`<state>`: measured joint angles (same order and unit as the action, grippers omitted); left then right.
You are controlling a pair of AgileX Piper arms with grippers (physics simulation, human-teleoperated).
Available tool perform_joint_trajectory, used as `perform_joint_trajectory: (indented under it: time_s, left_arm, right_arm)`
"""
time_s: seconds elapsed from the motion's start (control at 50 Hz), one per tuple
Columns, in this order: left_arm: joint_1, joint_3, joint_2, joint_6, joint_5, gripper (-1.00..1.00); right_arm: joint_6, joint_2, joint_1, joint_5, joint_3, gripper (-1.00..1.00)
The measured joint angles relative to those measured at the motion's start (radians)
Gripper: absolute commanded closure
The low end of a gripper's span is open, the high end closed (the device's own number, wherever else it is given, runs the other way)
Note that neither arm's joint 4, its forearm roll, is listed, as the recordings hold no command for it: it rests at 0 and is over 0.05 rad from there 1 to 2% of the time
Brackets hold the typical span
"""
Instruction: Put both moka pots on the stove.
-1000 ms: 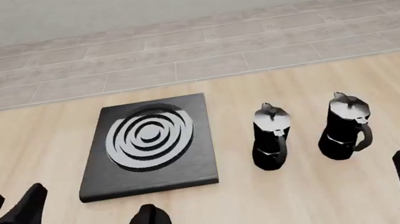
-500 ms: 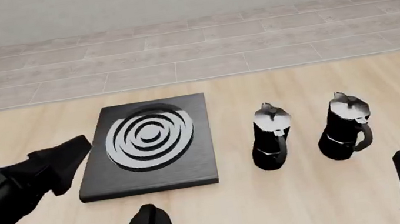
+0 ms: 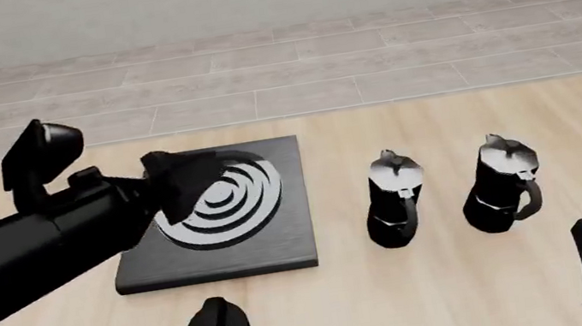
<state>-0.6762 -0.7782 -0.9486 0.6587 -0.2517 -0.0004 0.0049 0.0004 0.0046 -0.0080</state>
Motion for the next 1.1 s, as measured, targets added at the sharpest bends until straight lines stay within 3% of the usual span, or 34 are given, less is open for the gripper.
perform_joint_trajectory:
  time_s: [0.26,0.52,1.1]
  left_arm:
    - [-0.1,-0.102,-0.146,0.096,0.0,-1.0]
    - [-0.161,-0.199,-0.285,0.142,-0.008,-1.0]
    - [-0.175,-0.376,-0.535,0.111,0.009,-1.0]
  right_arm:
    - [0.0,0.0,0.0,0.0,0.0,-1.0]
    - [0.0,0.0,0.0,0.0,0.0,-1.0]
    - [0.0,0.0,0.0,0.0,0.0,-1.0]
